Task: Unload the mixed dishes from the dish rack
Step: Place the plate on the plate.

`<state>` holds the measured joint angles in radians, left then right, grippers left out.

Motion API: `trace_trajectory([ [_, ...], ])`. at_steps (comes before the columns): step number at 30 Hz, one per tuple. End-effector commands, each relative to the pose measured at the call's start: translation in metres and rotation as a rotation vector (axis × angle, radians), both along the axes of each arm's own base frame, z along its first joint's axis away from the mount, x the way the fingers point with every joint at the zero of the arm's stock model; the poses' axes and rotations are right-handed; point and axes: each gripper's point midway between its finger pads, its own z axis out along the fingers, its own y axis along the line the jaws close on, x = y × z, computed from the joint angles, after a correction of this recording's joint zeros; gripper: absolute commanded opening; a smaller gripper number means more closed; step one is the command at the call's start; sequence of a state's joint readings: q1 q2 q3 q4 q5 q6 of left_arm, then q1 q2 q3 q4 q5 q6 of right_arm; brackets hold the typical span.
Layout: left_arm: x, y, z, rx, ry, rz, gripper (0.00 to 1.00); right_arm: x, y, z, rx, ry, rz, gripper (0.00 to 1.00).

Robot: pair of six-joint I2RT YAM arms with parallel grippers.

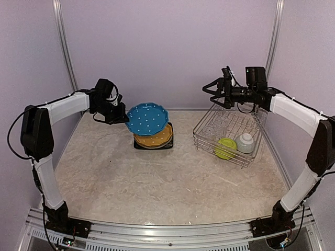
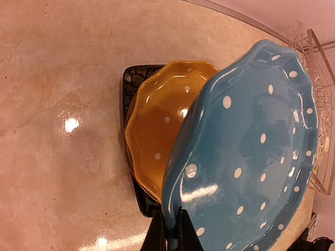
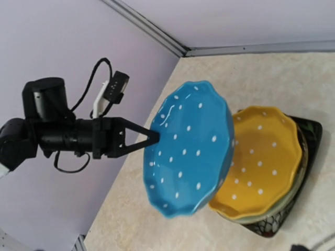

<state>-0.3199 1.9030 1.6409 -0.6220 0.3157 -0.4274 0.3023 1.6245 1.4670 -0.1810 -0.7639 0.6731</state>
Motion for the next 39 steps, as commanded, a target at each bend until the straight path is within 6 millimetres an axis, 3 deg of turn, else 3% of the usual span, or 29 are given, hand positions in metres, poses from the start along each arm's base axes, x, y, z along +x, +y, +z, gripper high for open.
trace_trajectory([
  [1, 0.017, -0.006, 0.026, -0.098, -0.039, 0.064, 0.0, -0.003, -0.007, -0.004, 0.0, 0.004, -0.026, 0.99],
  [7, 0.025, -0.006, 0.004, -0.083, 0.006, 0.085, 0.0, -0.006, -0.008, -0.01, 0.011, 0.021, -0.031, 0.99],
  [39, 0.041, -0.021, -0.046, -0.027, 0.087, 0.089, 0.0, -0.005, -0.022, -0.019, 0.024, 0.043, -0.016, 0.99],
])
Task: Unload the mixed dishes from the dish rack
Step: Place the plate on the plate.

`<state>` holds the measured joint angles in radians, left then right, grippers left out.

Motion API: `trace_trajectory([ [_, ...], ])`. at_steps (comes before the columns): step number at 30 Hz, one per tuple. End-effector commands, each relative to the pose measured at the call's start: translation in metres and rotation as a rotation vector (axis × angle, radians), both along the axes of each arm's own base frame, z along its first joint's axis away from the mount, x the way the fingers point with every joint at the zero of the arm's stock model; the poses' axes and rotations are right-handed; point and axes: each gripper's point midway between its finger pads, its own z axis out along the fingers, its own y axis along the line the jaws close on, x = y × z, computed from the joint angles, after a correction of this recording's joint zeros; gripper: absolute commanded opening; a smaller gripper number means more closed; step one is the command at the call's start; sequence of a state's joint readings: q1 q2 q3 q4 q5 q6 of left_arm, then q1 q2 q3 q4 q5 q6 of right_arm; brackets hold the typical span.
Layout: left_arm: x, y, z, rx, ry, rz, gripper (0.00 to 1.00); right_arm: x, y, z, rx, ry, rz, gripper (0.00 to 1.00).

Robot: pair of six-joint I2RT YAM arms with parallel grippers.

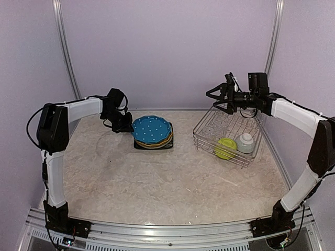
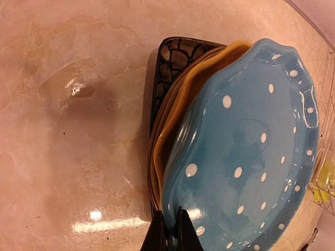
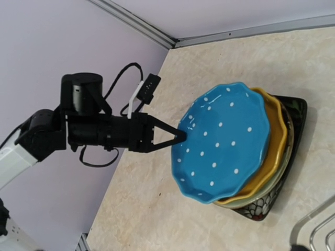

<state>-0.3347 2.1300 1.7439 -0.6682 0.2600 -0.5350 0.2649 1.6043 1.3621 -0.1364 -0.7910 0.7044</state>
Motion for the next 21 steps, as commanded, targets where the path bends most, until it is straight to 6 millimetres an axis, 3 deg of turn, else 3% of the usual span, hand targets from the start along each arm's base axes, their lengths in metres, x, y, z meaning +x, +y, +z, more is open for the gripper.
trace_trajectory([
  [1, 0.023, -0.016, 0.034, -0.072, -0.106, -0.008, 0.0, -0.003, -0.008, 0.008, 0.013, -0.024, 0.002, 0.99],
  [6, 0.024, -0.019, 0.029, -0.072, -0.091, -0.025, 0.0, -0.001, -0.011, 0.007, 0.015, -0.024, 0.003, 0.99],
  [14, 0.017, -0.031, 0.024, -0.099, -0.067, -0.073, 0.08, 0.003, -0.015, 0.004, 0.023, -0.02, 0.008, 0.99],
  [21, 0.015, -0.024, 0.024, -0.096, -0.049, -0.043, 0.22, 0.005, -0.014, 0.003, 0.034, -0.02, 0.01, 0.99],
])
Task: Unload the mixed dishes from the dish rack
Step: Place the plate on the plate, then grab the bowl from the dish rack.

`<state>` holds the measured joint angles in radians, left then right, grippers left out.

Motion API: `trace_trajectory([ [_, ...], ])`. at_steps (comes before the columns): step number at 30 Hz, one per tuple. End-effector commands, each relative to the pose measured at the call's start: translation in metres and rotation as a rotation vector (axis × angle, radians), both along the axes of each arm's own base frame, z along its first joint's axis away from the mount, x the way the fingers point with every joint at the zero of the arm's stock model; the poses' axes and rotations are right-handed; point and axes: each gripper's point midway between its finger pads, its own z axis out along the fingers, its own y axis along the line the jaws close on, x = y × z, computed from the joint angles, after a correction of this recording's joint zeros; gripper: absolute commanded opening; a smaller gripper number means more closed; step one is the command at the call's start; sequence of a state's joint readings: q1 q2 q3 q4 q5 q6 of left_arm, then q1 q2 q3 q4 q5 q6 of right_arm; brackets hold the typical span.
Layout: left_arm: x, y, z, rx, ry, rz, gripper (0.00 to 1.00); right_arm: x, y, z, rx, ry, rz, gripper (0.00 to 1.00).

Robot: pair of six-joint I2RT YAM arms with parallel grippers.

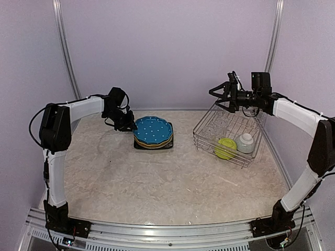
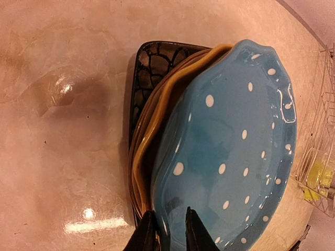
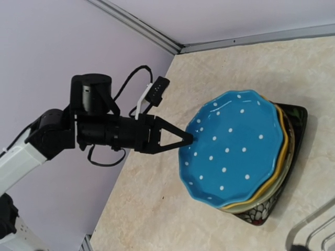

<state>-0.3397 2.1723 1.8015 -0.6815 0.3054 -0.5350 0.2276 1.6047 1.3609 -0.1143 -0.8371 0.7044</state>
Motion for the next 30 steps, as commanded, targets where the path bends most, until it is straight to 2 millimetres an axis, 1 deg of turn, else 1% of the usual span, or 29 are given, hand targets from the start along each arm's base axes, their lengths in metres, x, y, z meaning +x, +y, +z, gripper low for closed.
trace_trajectory([
  [1, 0.011, -0.008, 0.026, -0.05, -0.062, -0.006, 0.23, 0.001, -0.003, -0.002, 0.015, -0.004, 0.004, 0.99],
  [6, 0.013, 0.014, 0.033, 0.038, -0.09, 0.038, 0.25, 0.0, -0.003, -0.001, 0.025, -0.003, -0.003, 0.99],
  [8, 0.013, 0.02, 0.033, 0.05, -0.086, 0.05, 0.26, 0.0, -0.004, -0.002, 0.028, 0.0, -0.004, 0.99],
  [10, 0.013, 0.024, 0.032, 0.056, -0.081, 0.057, 0.24, -0.001, -0.003, -0.002, 0.029, 0.001, -0.006, 0.99],
  [13, 0.013, 0.024, 0.031, 0.047, -0.081, 0.05, 0.19, -0.001, -0.004, -0.001, 0.03, 0.001, -0.008, 0.99],
  [18, 0.014, 0.016, 0.027, 0.019, -0.073, 0.029, 0.16, -0.002, -0.004, 0.0, 0.028, 0.004, -0.011, 0.99],
  [24, 0.012, 0.011, 0.017, 0.003, -0.055, 0.014, 0.14, -0.001, -0.005, -0.001, 0.026, 0.01, -0.014, 0.99],
  [30, 0.011, 0.008, 0.008, -0.001, -0.042, 0.007, 0.07, -0.001, -0.005, -0.003, 0.027, 0.017, -0.015, 0.99],
])
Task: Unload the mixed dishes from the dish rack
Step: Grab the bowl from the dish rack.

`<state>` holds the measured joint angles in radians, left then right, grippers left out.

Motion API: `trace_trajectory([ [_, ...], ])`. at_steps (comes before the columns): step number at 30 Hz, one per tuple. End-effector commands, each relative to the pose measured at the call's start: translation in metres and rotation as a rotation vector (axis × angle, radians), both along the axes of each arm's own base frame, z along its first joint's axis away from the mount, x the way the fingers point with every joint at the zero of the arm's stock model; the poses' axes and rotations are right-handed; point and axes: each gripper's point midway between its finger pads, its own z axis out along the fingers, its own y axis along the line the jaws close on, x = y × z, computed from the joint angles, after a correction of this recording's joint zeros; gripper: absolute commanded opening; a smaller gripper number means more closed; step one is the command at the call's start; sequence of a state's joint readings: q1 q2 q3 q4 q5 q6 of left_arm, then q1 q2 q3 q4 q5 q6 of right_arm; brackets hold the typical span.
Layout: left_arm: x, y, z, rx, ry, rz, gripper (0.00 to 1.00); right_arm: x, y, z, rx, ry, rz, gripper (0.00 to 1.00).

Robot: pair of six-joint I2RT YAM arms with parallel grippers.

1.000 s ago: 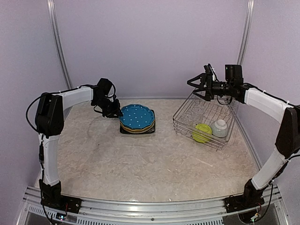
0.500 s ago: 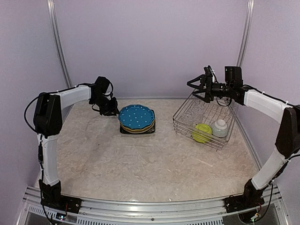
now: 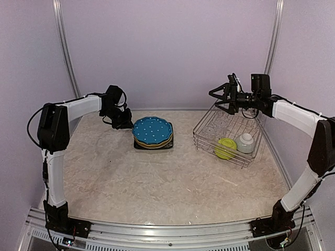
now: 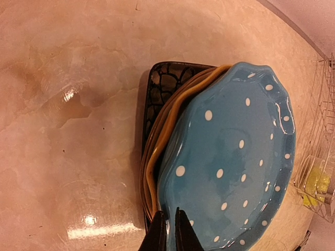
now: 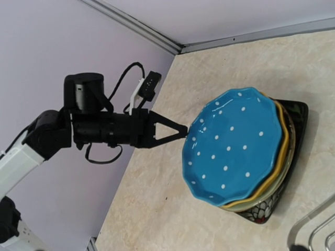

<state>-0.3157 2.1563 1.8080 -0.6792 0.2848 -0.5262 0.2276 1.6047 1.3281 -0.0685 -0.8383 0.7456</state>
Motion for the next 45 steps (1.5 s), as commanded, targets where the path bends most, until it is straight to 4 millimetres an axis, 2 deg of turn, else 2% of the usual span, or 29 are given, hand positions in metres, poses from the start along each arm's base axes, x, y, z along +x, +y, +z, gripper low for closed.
trace_trajectory([
  [1, 0.001, -0.006, -0.004, -0.012, -0.004, -0.021, 0.06, -0.001, -0.005, 0.002, 0.005, -0.003, -0.007, 0.99],
  [14, -0.004, -0.003, -0.026, -0.008, 0.051, -0.019, 0.03, -0.002, -0.005, 0.001, 0.004, 0.002, -0.01, 0.99],
  [21, -0.006, -0.002, -0.025, -0.006, 0.049, -0.021, 0.03, -0.002, -0.006, 0.001, 0.003, 0.003, -0.013, 0.99],
  [24, -0.005, -0.002, -0.019, -0.008, 0.029, -0.021, 0.08, -0.003, -0.007, 0.001, -0.005, 0.0, -0.015, 0.99],
  [28, 0.003, -0.003, 0.012, -0.017, -0.049, -0.026, 0.19, -0.003, -0.01, -0.001, -0.056, -0.015, -0.025, 0.99],
  [37, 0.02, -0.002, 0.1, -0.023, -0.264, -0.051, 0.43, 0.001, -0.027, 0.006, -0.23, -0.086, -0.084, 0.99],
  [41, 0.019, 0.001, 0.141, -0.01, -0.386, -0.058, 0.62, 0.0, -0.042, 0.01, -0.337, -0.114, -0.134, 0.99],
  [45, 0.013, 0.009, 0.176, 0.022, -0.508, -0.053, 0.97, -0.005, -0.062, 0.007, -0.449, -0.124, -0.194, 0.99],
])
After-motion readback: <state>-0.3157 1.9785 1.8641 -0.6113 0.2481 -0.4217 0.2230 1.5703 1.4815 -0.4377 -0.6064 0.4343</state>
